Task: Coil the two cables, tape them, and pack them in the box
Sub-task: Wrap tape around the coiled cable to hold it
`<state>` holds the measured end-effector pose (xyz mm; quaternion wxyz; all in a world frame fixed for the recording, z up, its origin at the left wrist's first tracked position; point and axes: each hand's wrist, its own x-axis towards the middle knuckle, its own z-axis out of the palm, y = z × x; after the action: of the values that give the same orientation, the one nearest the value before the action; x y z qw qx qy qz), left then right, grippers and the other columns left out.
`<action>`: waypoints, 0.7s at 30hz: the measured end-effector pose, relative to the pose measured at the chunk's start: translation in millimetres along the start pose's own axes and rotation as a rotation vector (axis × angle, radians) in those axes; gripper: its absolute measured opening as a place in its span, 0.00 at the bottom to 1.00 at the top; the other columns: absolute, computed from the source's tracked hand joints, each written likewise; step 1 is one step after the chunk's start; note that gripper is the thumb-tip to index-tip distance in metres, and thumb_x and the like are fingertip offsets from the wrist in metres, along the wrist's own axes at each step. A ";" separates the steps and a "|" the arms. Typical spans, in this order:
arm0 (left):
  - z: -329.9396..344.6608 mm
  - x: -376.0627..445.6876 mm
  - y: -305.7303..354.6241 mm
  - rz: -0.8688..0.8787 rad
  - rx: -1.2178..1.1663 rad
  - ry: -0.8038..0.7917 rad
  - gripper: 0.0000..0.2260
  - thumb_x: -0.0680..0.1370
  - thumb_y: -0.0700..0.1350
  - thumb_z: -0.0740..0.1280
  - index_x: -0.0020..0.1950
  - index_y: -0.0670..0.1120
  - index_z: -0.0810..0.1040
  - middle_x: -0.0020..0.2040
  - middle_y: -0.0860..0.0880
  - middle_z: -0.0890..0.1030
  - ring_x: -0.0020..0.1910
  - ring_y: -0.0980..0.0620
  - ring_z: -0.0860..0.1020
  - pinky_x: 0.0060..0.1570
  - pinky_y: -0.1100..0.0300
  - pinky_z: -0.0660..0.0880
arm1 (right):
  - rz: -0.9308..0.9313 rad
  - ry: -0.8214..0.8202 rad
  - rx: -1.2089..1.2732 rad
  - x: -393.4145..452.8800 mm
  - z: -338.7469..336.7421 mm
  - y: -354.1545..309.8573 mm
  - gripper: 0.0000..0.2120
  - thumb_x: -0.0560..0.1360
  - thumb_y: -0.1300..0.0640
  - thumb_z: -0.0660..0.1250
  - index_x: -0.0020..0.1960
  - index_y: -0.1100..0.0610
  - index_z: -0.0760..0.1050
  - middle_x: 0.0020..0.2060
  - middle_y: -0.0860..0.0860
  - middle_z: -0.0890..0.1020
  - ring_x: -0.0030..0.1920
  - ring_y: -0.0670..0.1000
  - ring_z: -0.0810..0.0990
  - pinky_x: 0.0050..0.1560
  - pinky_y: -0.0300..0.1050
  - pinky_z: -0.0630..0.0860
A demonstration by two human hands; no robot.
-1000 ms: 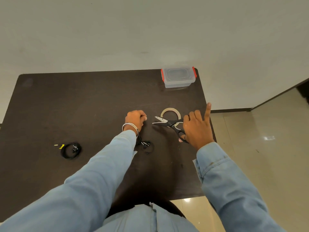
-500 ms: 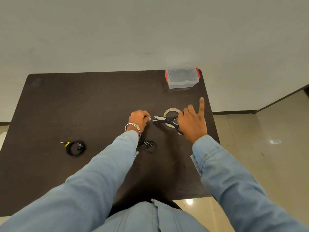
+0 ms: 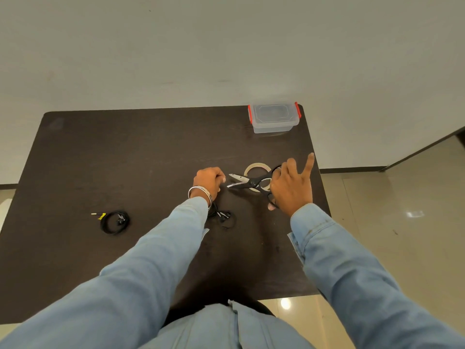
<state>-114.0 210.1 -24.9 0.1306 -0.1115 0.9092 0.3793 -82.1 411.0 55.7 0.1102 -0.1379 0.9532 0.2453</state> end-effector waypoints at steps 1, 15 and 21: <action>-0.2 -0.8 -0.2 -0.007 -0.003 -0.002 0.07 0.79 0.40 0.61 0.47 0.44 0.79 0.46 0.44 0.81 0.39 0.48 0.80 0.44 0.58 0.77 | 0.002 0.006 -0.016 -0.1 2.5 0.0 0.18 0.74 0.45 0.66 0.58 0.56 0.74 0.57 0.56 0.75 0.65 0.57 0.67 0.67 0.75 0.47; -5.3 -6.9 -15.7 -0.217 -0.207 0.144 0.08 0.78 0.39 0.60 0.41 0.47 0.76 0.46 0.45 0.82 0.35 0.49 0.81 0.38 0.57 0.79 | 0.146 -0.100 0.148 -2.0 20.5 13.6 0.32 0.69 0.35 0.68 0.62 0.57 0.71 0.60 0.57 0.73 0.67 0.59 0.64 0.67 0.72 0.54; -5.1 -14.2 -22.5 -0.283 -0.488 0.099 0.06 0.78 0.39 0.63 0.43 0.46 0.77 0.45 0.45 0.83 0.33 0.52 0.78 0.31 0.59 0.78 | 0.440 -0.321 0.773 -15.6 46.2 34.5 0.42 0.61 0.26 0.67 0.64 0.53 0.70 0.64 0.57 0.70 0.69 0.62 0.60 0.65 0.67 0.58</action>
<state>-94.6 192.4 -31.8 0.1070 -0.2837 0.7717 0.5591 -71.8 466.4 35.6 0.2451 0.1582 0.9521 -0.0916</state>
